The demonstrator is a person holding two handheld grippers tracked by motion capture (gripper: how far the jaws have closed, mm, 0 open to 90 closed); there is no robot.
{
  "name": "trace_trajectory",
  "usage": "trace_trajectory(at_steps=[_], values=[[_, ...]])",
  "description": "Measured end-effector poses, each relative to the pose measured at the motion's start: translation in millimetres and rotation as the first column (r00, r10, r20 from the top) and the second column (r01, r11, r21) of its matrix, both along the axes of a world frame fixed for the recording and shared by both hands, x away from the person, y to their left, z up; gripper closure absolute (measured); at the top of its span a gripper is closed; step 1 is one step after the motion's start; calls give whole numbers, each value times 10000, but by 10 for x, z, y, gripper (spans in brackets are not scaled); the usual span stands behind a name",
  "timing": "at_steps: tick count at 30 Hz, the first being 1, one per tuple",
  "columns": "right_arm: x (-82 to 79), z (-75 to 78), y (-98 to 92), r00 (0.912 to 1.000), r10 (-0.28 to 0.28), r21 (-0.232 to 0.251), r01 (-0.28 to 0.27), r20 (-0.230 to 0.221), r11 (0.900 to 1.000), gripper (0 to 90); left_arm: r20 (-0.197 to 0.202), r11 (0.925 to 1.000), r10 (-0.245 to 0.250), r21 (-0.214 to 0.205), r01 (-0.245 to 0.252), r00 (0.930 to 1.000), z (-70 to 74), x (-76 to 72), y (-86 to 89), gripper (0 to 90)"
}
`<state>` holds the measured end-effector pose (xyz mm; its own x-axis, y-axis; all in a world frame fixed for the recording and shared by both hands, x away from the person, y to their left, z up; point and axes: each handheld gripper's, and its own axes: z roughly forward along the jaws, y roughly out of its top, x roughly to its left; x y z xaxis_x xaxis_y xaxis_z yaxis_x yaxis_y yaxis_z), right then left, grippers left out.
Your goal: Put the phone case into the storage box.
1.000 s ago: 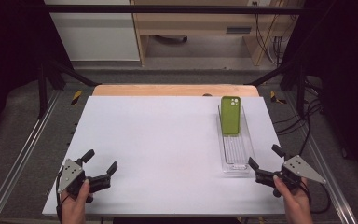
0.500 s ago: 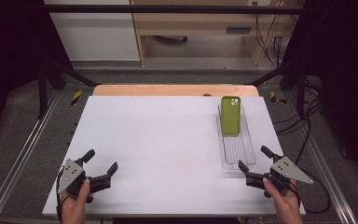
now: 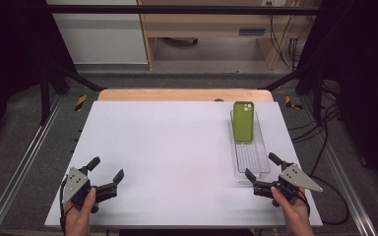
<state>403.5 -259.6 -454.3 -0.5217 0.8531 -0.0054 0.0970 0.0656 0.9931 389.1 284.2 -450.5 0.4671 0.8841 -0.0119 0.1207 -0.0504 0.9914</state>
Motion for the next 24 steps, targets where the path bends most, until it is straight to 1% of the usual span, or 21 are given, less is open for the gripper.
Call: trace_trajectory(at_steps=[2, 3, 7, 11, 16, 24], values=[[6, -2, 19, 10000, 7, 68, -7, -34, 10000, 24, 14, 10000, -32, -41, 32, 10000, -1, 1, 7, 49], [13, -5, 24, 10000, 13, 28, -13, 19, 10000, 24, 22, 10000, -35, -61, 35, 10000, -1, 1, 7, 48], [30, -9, 47, 10000, 42, 63, -42, 12, 10000, 24, 86, 9999, -147, 3, 147, 9999, 0, -2, 0, 33], [45, -26, 58, 10000, 35, 48, -35, -28, 10000, 24, 104, 9996, -271, -86, 272, 9996, 1, -2, -15, 17], [49, -56, 52, 10000, -43, 8, 43, 43, 10000, 24, 129, 9995, -286, -108, 288, 9995, 2, -4, -20, 17], [40, -91, 63, 10000, -8, -26, 8, -5, 10000, 24, 151, 9993, -370, -105, 372, 9992, 3, -6, -38, 17]])
